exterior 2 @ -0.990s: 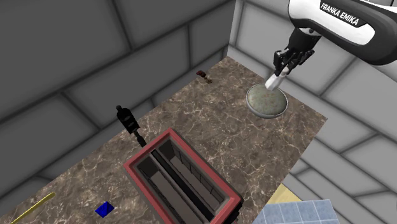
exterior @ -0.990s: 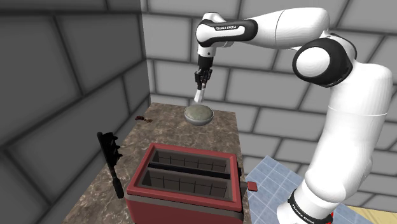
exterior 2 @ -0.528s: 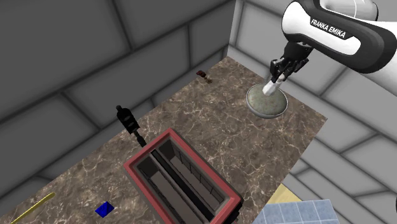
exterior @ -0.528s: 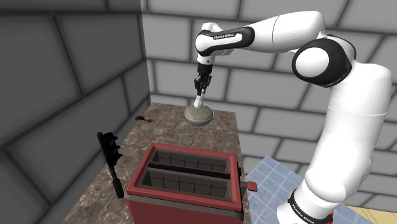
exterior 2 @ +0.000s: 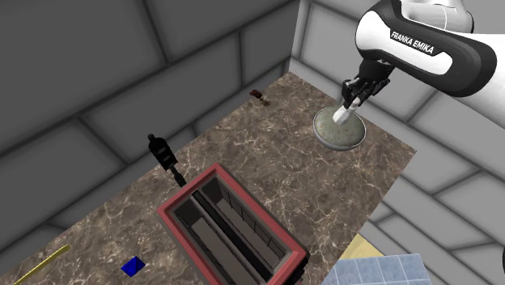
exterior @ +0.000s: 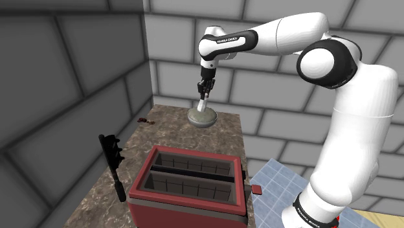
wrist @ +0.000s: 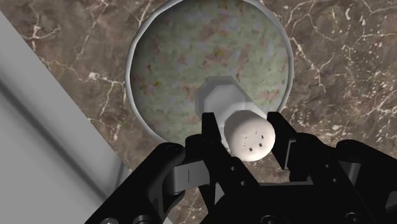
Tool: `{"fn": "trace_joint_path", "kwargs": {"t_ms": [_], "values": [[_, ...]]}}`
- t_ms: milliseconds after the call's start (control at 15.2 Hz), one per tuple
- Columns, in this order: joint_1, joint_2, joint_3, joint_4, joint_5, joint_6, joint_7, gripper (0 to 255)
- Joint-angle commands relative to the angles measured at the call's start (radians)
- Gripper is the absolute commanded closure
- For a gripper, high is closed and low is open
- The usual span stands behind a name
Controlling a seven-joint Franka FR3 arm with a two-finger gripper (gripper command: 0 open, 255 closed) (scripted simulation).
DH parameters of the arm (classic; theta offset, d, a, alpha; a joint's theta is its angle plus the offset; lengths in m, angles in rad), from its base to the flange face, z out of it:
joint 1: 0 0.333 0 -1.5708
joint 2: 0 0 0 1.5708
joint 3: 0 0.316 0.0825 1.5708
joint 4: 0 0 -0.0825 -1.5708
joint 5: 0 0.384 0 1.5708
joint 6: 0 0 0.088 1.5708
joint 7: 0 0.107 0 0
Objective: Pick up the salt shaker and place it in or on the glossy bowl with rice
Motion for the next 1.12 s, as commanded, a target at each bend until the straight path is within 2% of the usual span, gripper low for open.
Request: {"fn": "trace_joint_path", "kwargs": {"t_ms": [0, 66, 396, 660, 1056], "values": [[0.000, 0.000, 0.000, 0.000, 0.000, 0.000, 0.000, 255], [0.000, 0.000, 0.000, 0.000, 0.000, 0.000, 0.000, 0], [0.000, 0.000, 0.000, 0.000, 0.000, 0.000, 0.000, 0], [-0.004, -0.005, -0.002, 0.120, -0.001, -0.125, 0.001, 0], [-0.004, -0.005, -0.002, 0.120, -0.001, -0.125, 0.001, 0]]}}
